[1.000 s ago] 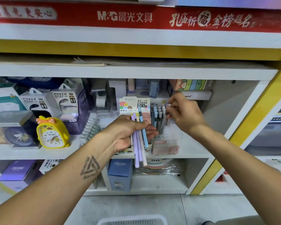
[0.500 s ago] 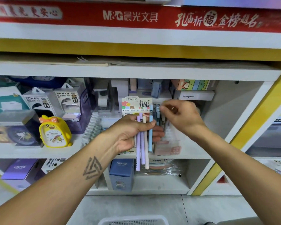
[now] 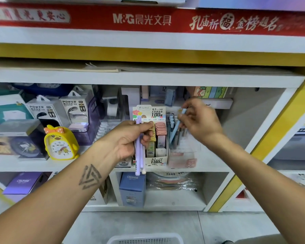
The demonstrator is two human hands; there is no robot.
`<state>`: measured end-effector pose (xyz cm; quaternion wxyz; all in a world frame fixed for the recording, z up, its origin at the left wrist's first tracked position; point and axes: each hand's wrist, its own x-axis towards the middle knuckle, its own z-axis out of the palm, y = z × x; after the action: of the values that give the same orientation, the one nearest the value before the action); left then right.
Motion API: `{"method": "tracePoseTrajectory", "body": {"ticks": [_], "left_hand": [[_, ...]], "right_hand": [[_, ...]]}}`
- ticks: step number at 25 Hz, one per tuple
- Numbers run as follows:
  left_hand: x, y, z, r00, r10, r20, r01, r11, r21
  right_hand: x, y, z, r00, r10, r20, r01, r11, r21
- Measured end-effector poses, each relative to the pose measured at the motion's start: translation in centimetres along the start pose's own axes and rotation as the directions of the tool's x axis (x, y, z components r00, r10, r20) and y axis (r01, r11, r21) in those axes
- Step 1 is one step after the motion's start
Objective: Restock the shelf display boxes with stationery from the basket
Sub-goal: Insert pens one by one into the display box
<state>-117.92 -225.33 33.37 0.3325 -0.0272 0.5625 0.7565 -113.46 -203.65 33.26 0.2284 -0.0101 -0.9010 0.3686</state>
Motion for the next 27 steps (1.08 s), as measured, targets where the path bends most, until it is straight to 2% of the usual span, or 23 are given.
{"method": "tracePoseTrajectory", "body": {"ticks": [2,5,9,13,15,17,18,20,24,27], "left_hand": [[-0.2,0.1,0.2,0.997,-0.064,0.039,0.066,0.997,-0.040],[-0.6,0.0,0.5,0.991,-0.096,0.096,0.103,0.992,-0.070],[-0.6,-0.1,0.3,0.990,-0.070,0.121,0.085,0.989,-0.122],[-0.6,-0.3,0.3,0.983,0.003,0.183,0.015,0.995,-0.099],[-0.8,-0.5,0.4,0.970,0.034,0.241,-0.013,0.996,-0.089],[-1.0,-0.7,0.6,0.956,0.050,0.289,-0.032,0.997,-0.066],[-1.0,-0.8,0.8,0.951,0.056,0.305,-0.042,0.998,-0.053],[-1.0,-1.1,1.2,0.945,0.067,0.319,-0.059,0.998,-0.036],[-0.9,-1.4,2.1,0.939,0.061,0.339,-0.057,0.998,-0.020],[-0.7,-1.4,2.1,0.955,0.068,0.290,-0.058,0.997,-0.042]], "right_hand": [[-0.6,0.3,0.8,0.995,-0.066,0.074,0.075,0.988,-0.135],[-0.8,0.6,1.3,0.988,-0.108,0.106,0.125,0.979,-0.160],[-0.8,0.9,1.6,0.976,-0.090,0.199,0.137,0.963,-0.234],[-0.5,0.7,1.2,0.938,-0.241,0.250,0.320,0.879,-0.352],[-0.3,0.3,1.0,0.937,-0.242,0.252,0.321,0.880,-0.349],[-0.4,-0.5,1.0,0.973,-0.143,0.180,0.176,0.967,-0.185],[-0.5,-1.1,1.1,0.986,-0.053,0.156,0.057,0.998,-0.020],[-0.6,-2.1,1.1,0.972,0.110,0.210,-0.170,0.939,0.297],[-0.8,-2.7,0.8,0.911,0.193,0.364,-0.350,0.828,0.437],[-0.3,-2.2,-0.5,0.922,0.238,0.305,-0.376,0.737,0.562]]}}
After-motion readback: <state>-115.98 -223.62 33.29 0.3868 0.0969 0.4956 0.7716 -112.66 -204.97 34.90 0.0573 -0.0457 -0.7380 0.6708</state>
